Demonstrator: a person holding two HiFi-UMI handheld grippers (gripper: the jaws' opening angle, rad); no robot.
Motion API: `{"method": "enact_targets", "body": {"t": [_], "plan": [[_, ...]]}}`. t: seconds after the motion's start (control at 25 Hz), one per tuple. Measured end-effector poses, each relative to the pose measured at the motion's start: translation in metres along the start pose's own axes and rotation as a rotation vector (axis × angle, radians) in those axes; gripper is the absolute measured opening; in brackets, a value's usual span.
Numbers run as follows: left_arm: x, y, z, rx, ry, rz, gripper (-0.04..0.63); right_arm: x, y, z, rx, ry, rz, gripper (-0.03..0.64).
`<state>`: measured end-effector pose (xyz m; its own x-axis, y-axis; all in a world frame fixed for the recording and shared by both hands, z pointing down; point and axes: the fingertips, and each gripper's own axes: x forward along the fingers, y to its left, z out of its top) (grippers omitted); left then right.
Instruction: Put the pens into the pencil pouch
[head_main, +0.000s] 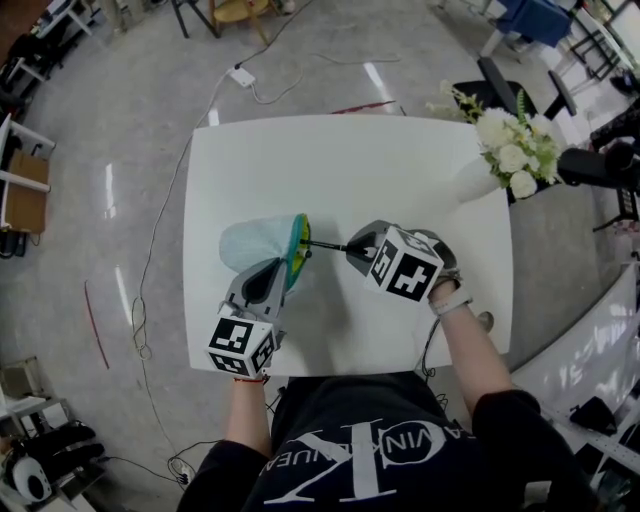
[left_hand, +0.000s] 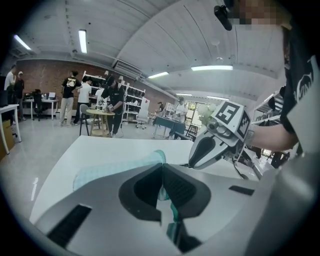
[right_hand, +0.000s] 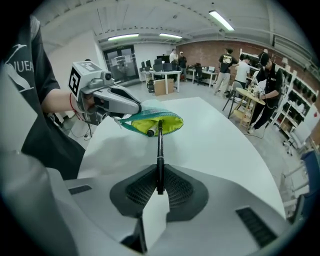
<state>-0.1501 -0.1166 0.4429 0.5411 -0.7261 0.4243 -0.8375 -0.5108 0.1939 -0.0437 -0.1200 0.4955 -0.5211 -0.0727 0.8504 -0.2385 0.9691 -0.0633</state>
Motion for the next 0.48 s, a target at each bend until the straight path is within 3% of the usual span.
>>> {"method": "enact_targets", "body": {"t": [0.24,0.48], "plan": [[0.004,-0.015,-0.004,0.016,0.020,-0.046,0.008,0.011,0.008,0.011,-0.056,0.084,0.019,0.054],[0.008,-0.030,-0.008,0.034,0.039,-0.110,0.008,0.016,0.009,0.031,-0.071,0.083,0.023,0.055]]}}
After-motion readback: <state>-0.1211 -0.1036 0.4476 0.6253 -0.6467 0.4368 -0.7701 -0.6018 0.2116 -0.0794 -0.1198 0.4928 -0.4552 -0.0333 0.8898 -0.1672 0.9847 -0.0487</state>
